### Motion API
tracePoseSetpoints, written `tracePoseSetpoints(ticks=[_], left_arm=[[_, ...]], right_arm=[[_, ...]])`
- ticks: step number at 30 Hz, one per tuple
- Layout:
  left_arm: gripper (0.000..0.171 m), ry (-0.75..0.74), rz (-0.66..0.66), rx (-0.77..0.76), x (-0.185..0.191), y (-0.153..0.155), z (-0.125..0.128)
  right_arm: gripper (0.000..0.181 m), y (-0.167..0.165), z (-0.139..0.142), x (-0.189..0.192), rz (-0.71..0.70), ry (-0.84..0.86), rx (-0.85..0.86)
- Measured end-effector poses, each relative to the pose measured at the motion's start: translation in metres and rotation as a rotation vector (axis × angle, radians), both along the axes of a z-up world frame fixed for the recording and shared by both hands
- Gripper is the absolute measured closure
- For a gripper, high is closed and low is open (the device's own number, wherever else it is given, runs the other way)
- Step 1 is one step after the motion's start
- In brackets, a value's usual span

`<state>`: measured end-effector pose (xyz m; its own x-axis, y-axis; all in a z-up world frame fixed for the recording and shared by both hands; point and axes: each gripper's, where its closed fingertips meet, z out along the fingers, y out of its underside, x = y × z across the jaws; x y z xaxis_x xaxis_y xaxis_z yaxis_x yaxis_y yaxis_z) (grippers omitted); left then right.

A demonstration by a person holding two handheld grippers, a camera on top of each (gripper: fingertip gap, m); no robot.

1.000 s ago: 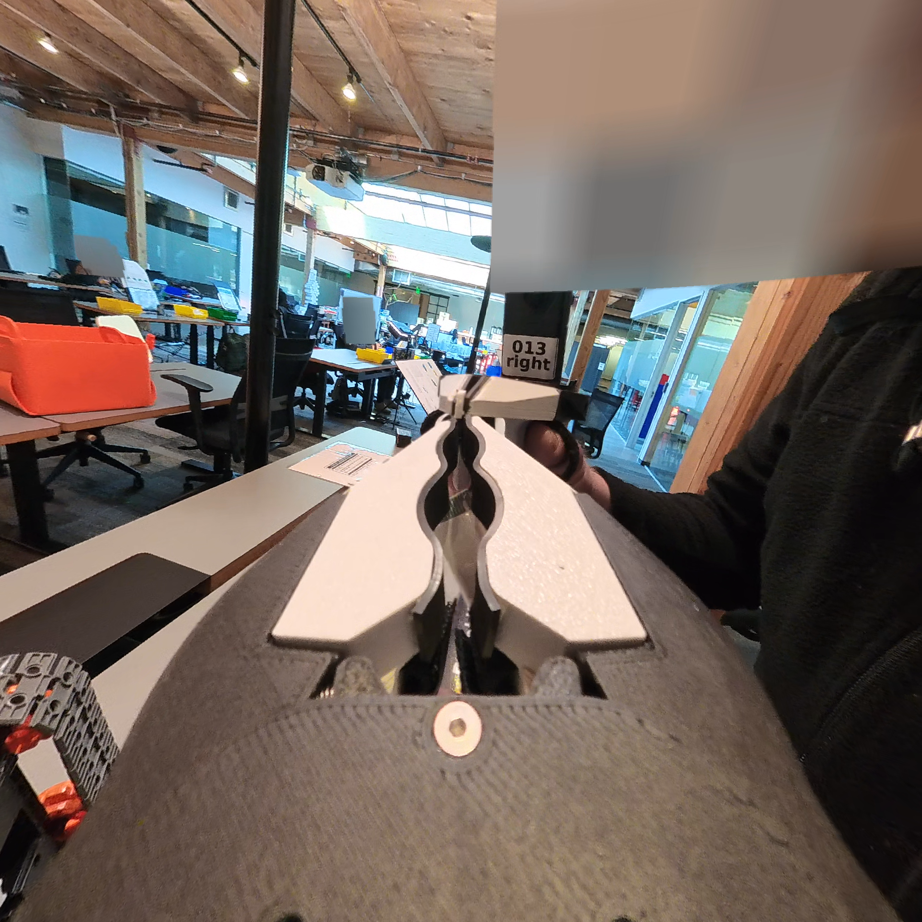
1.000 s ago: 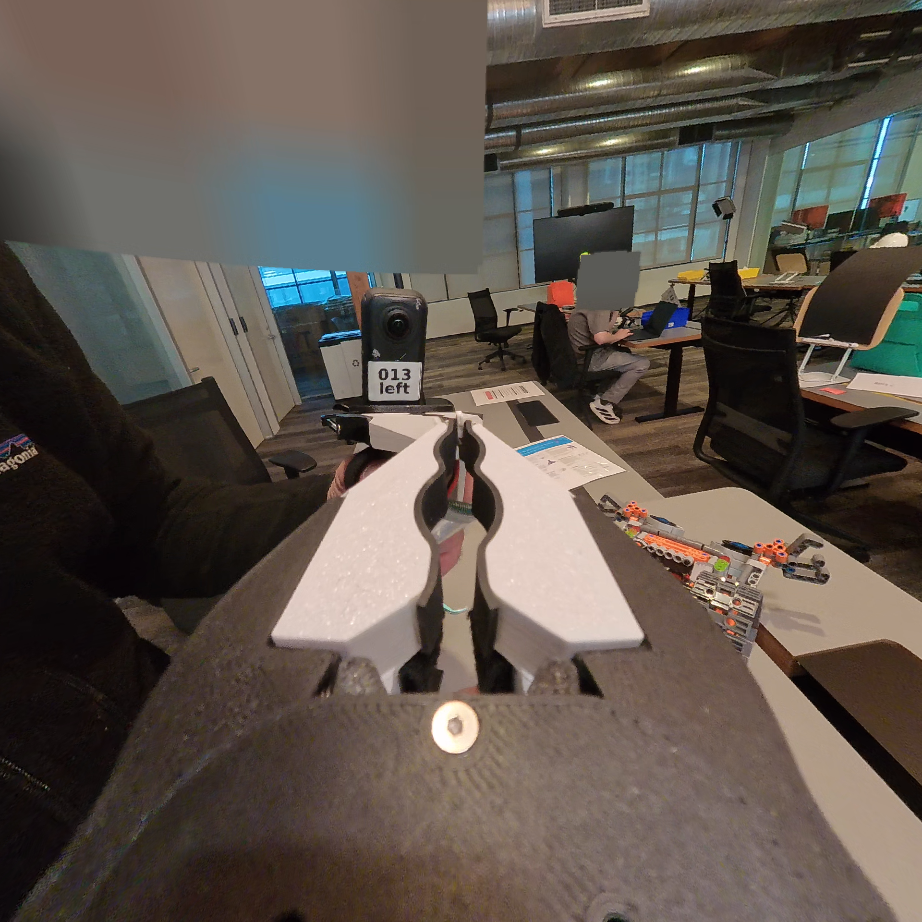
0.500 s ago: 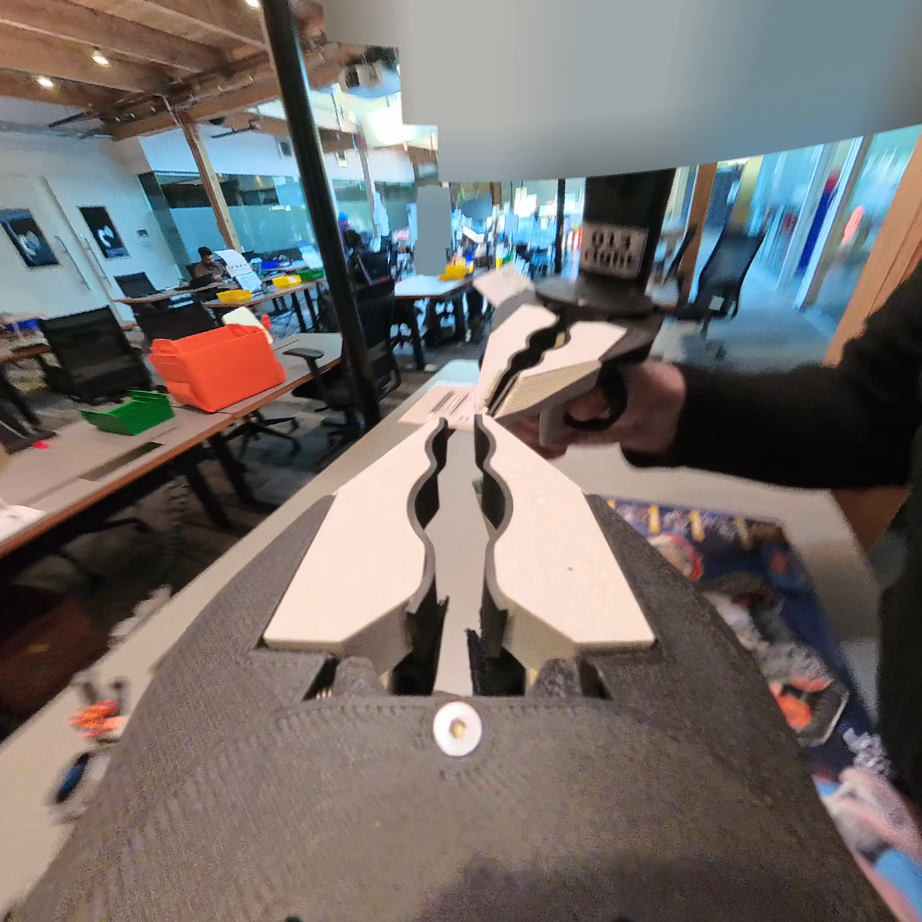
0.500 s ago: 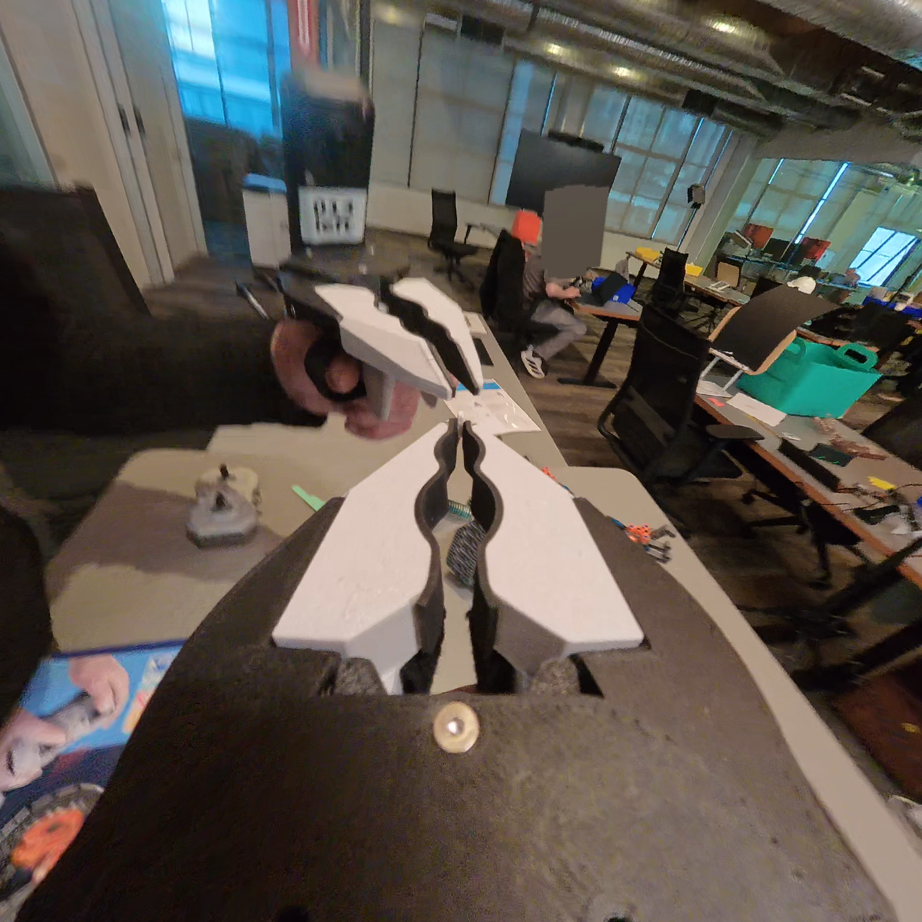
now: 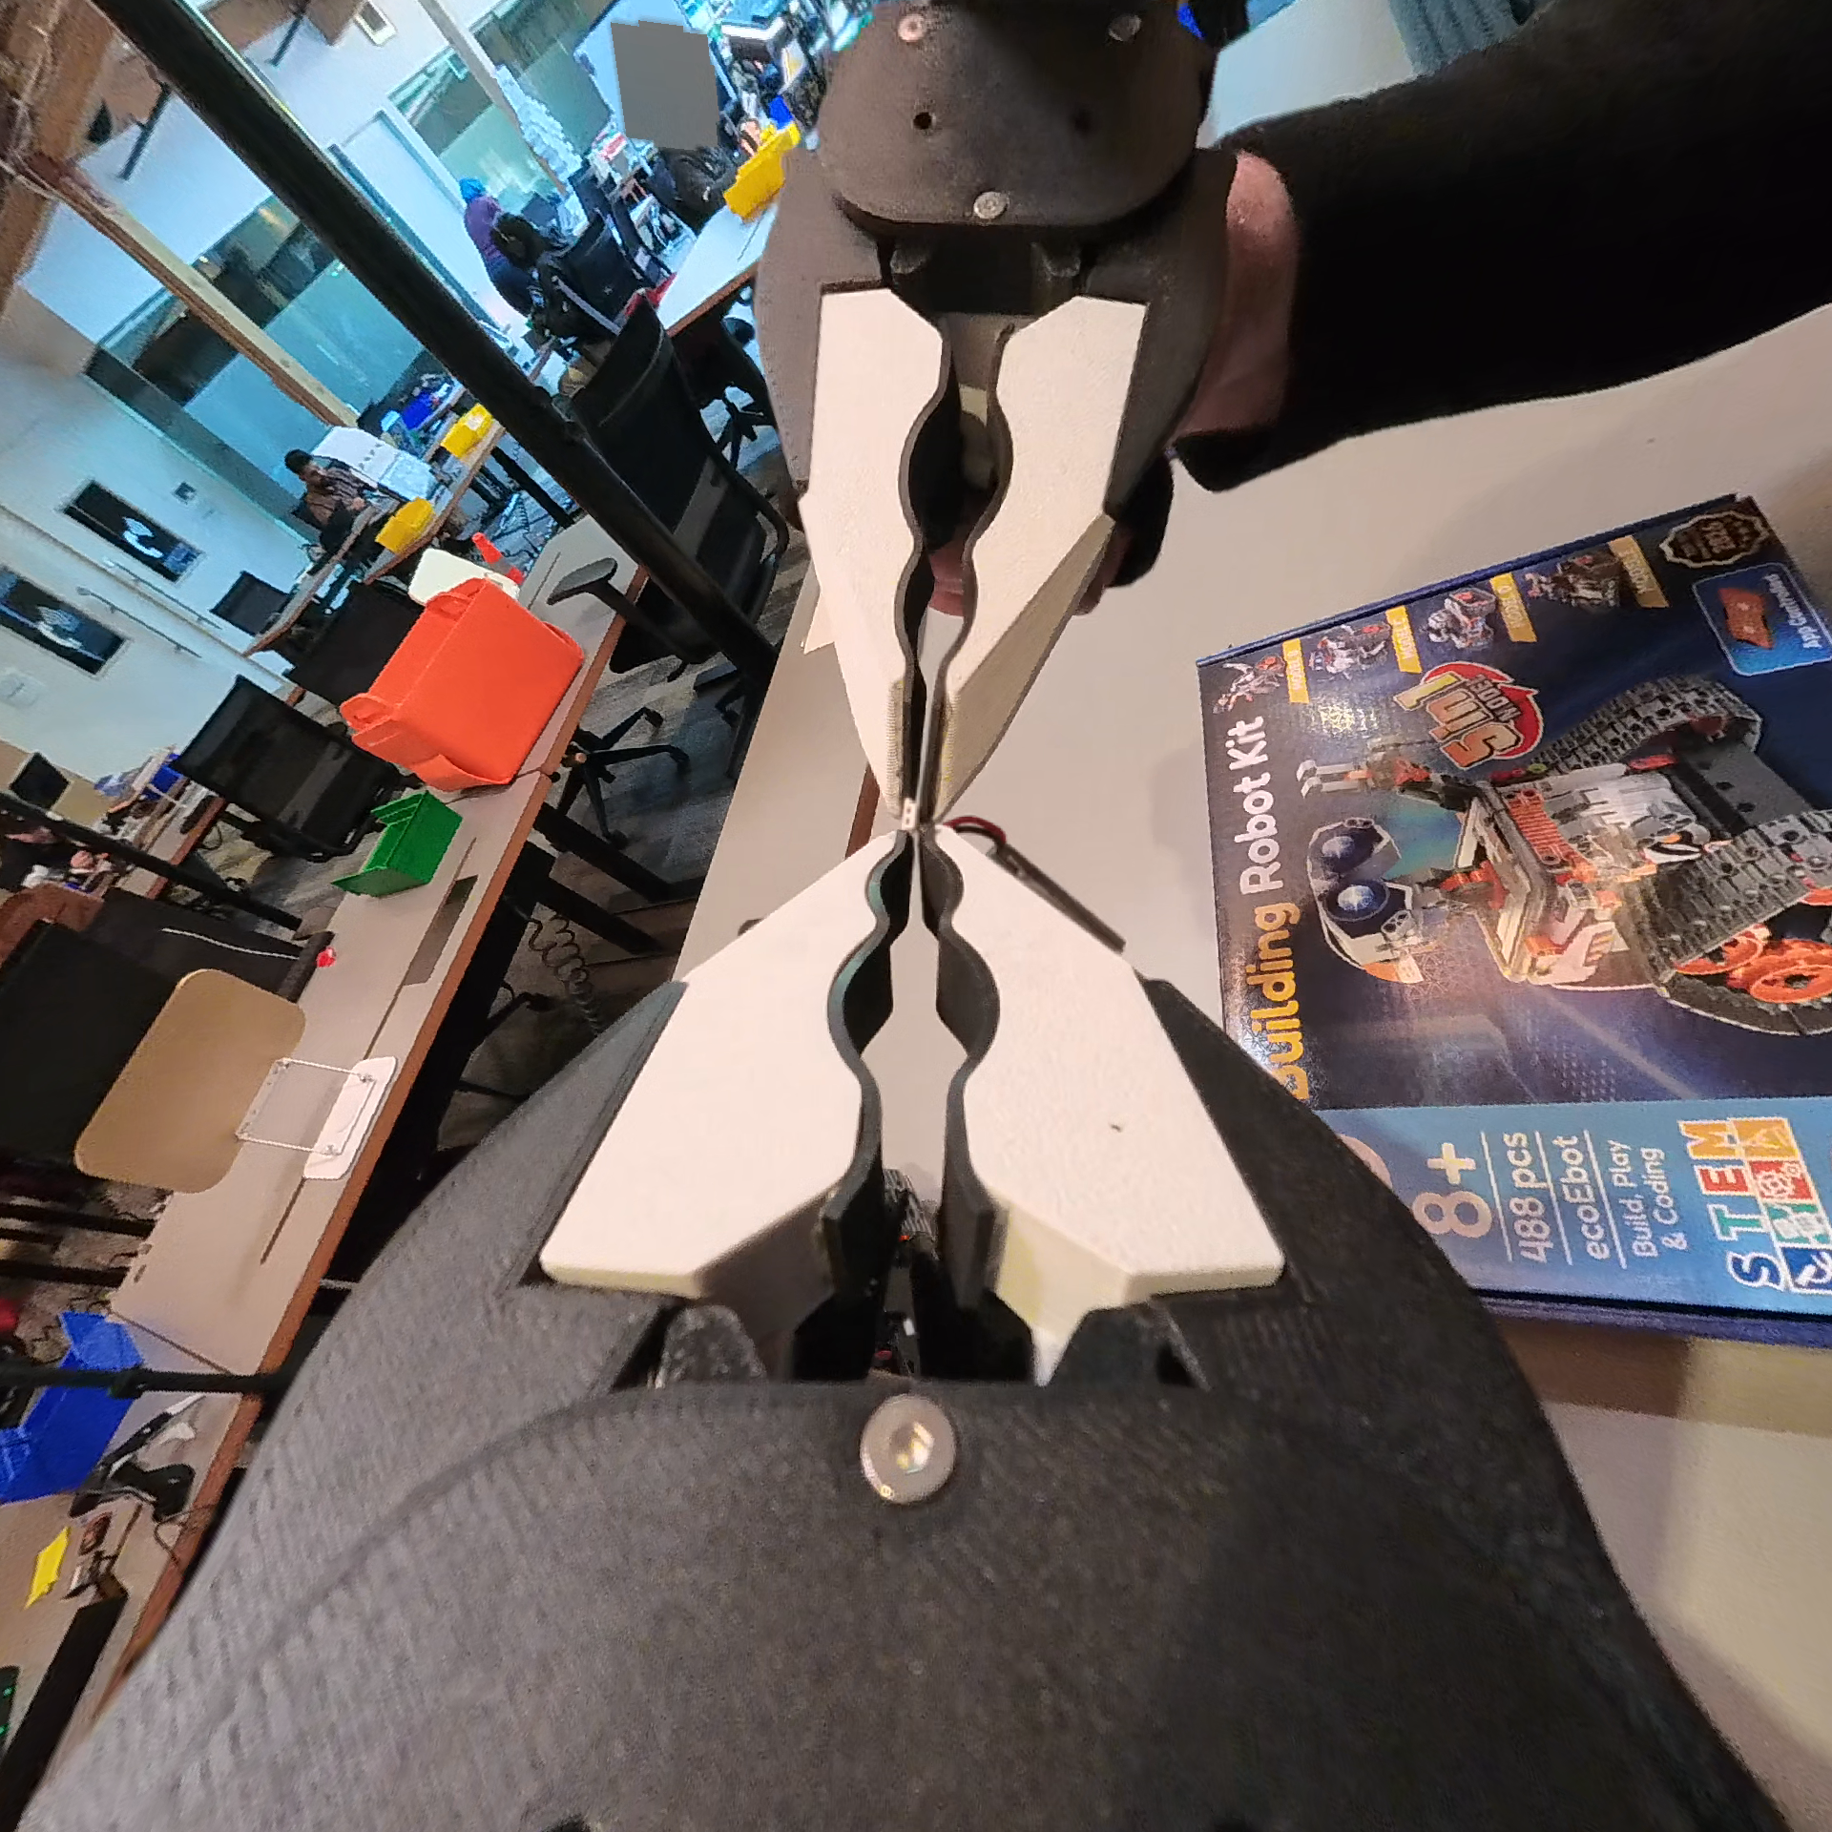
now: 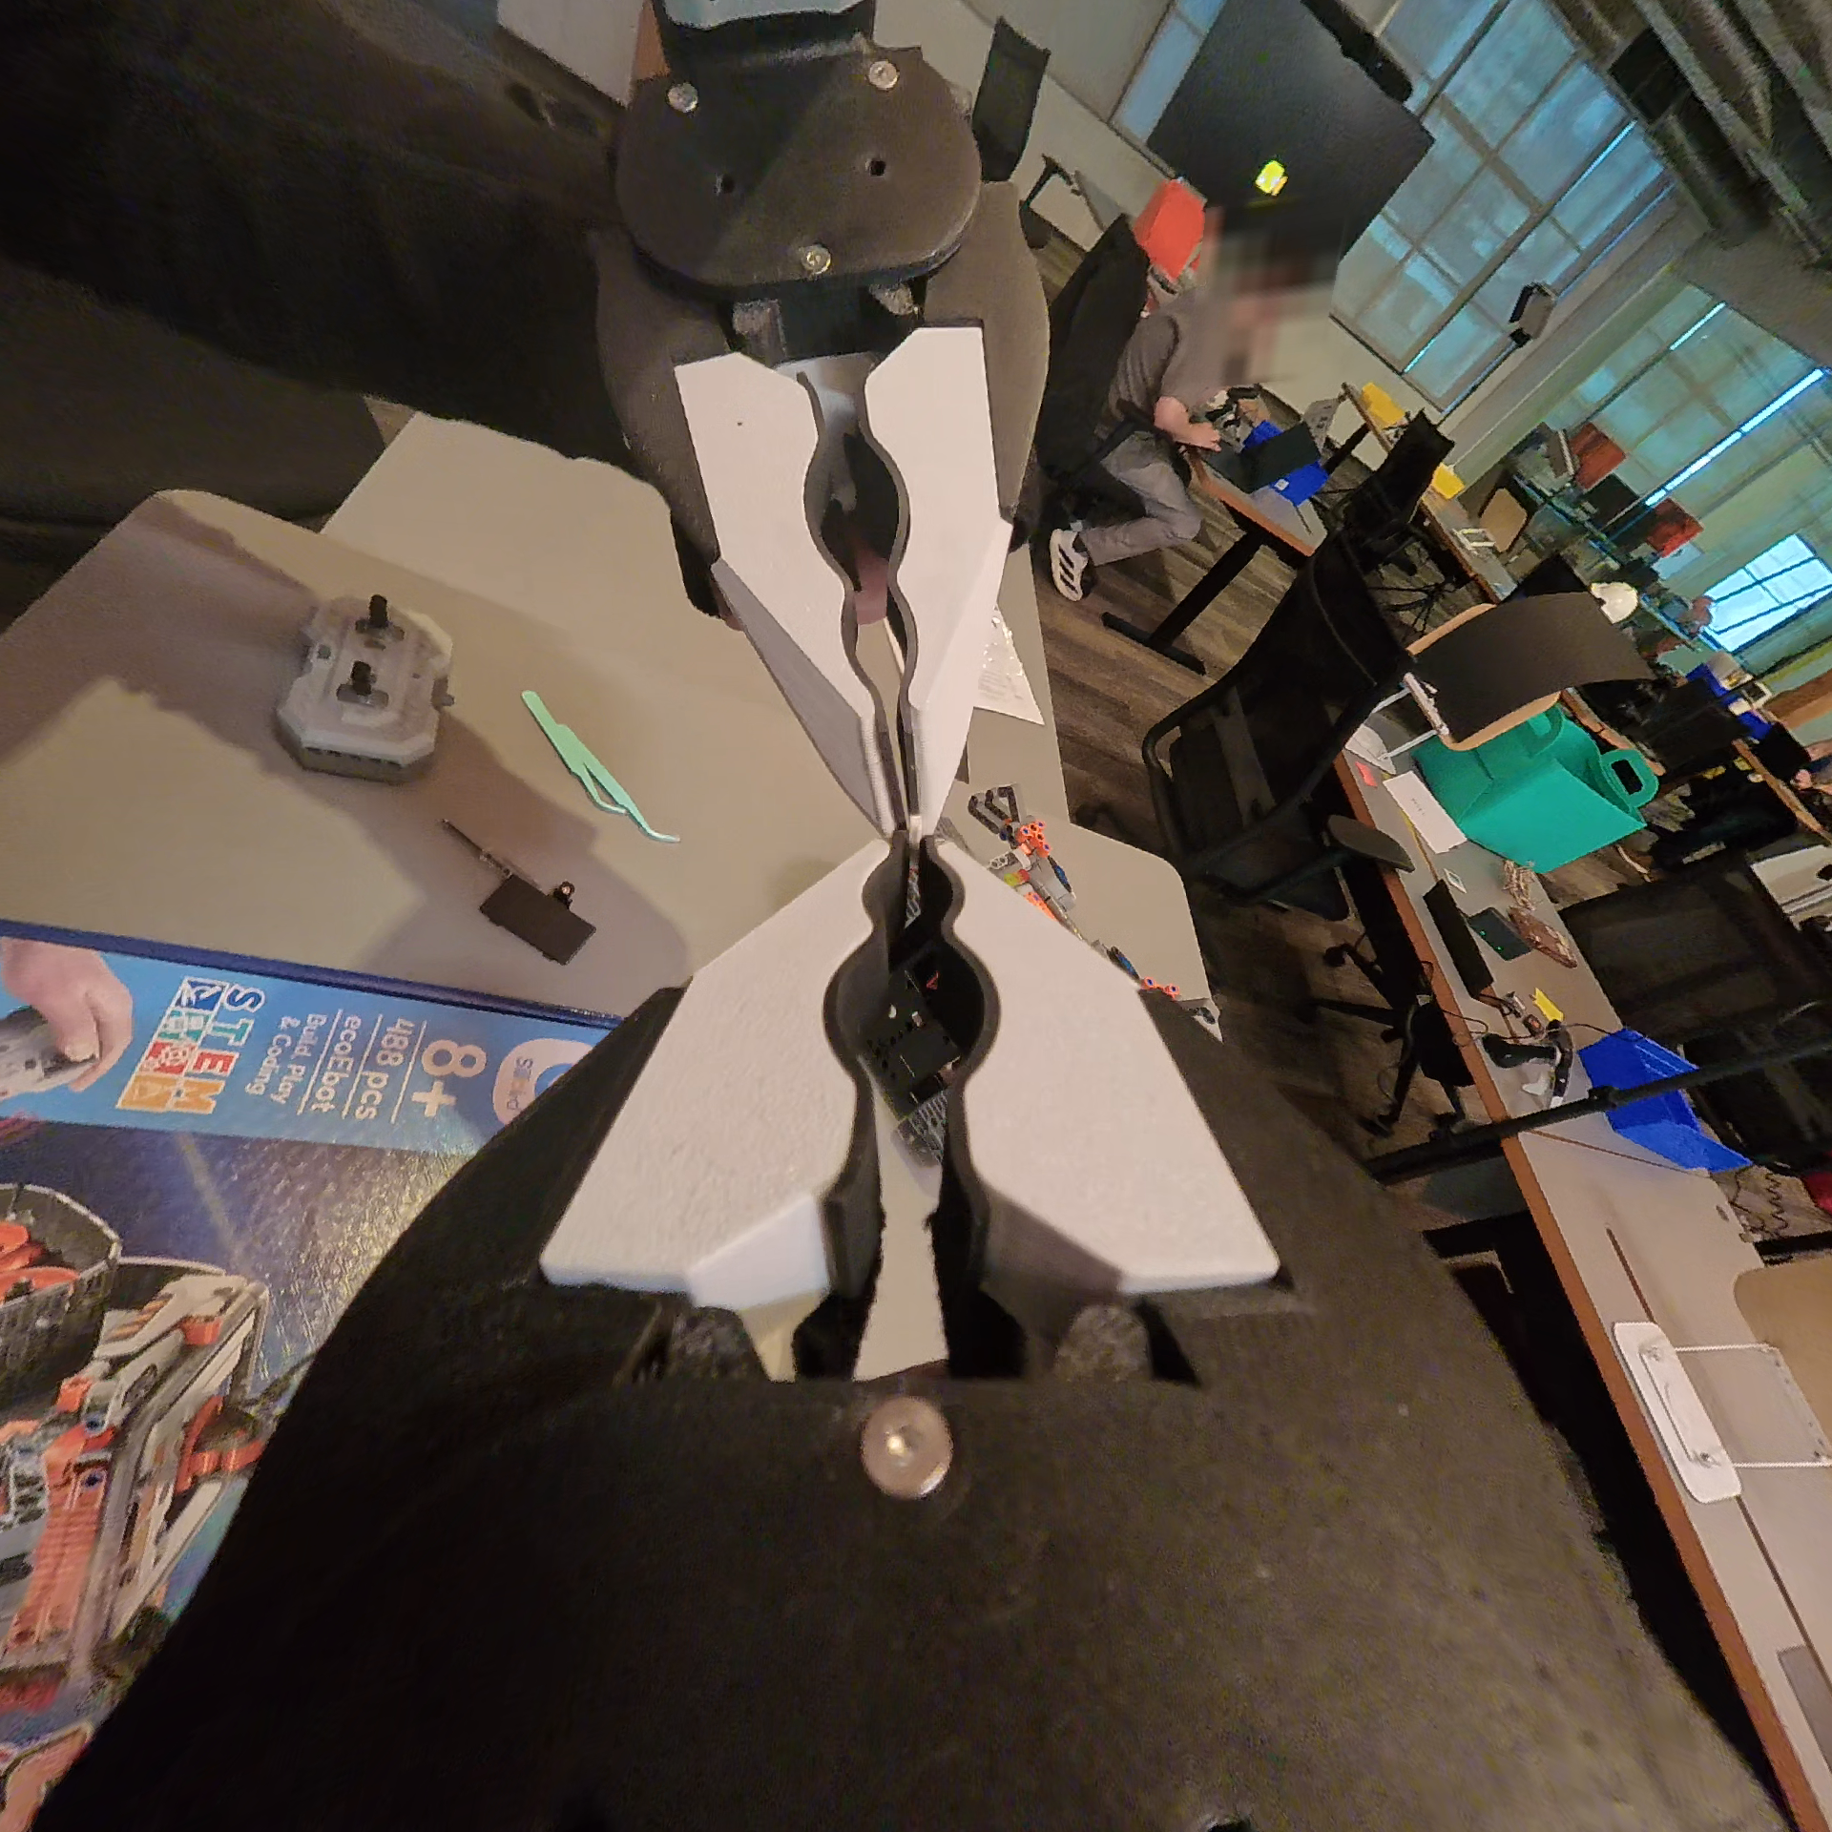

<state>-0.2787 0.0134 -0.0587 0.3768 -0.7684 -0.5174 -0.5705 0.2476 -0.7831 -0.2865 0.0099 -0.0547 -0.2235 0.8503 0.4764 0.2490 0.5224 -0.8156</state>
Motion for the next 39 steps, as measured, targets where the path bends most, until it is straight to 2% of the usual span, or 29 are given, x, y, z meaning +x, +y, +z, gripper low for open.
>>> tracePoseSetpoints(ticks=[15,27,39], left_arm=[[0.170,0.181,-0.014,0.104,0.001,-0.007,-0.010],[0.171,0.285,-0.118,0.037,0.007,-0.016,-0.028],[0.171,0.122,-0.148,0.005,0.009,-0.018,-0.015]], right_arm=[[0.181,-0.009,-0.012,0.001,0.063,-0.095,0.017],[0.181,-0.015,-0.030,0.005,0.128,-0.228,0.143],[0.180,-0.017,-0.017,0.007,0.158,-0.082,-0.042]])
